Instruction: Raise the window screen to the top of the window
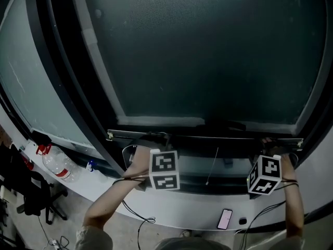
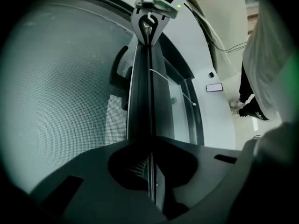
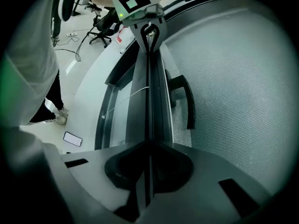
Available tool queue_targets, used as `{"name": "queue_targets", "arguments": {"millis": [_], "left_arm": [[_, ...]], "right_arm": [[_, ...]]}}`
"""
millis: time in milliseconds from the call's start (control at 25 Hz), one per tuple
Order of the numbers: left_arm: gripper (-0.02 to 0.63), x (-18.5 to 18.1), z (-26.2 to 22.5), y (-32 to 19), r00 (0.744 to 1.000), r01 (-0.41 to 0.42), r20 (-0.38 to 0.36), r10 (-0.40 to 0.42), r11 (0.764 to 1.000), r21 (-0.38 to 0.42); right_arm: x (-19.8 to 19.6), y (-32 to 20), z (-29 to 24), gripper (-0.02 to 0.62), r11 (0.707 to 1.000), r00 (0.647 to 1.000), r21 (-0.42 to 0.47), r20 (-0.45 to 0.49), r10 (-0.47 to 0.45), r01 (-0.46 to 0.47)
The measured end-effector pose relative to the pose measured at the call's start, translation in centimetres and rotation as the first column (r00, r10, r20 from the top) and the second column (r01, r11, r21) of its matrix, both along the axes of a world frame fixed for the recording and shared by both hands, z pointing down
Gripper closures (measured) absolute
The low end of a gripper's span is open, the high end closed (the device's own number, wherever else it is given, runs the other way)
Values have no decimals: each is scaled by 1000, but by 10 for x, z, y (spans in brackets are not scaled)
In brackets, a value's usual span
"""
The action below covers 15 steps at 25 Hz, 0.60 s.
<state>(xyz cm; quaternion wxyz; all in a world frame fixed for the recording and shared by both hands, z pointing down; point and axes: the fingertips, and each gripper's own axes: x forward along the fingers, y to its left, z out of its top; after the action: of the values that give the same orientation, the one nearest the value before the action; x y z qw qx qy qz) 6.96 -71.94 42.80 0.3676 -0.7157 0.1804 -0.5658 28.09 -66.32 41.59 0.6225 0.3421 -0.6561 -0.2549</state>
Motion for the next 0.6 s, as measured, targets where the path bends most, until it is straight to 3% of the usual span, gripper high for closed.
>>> {"name": "queue_targets", "arguments": {"millis": [120, 280, 600], "left_arm": [[583, 0, -2, 1, 998, -24, -51, 24, 1000, -7], [584, 0, -2, 1, 999, -18, -48, 18, 1000, 1], [586, -1, -1, 2, 997, -57, -60, 49, 990, -131]], "right_arm": [[1, 0, -1, 569, 1000, 1000, 3, -1, 3, -3], [1, 0, -1, 571, 999, 1000, -34, -12, 25, -26], [-1, 1, -1, 574, 974, 1000, -225, 18, 25, -20]]}}
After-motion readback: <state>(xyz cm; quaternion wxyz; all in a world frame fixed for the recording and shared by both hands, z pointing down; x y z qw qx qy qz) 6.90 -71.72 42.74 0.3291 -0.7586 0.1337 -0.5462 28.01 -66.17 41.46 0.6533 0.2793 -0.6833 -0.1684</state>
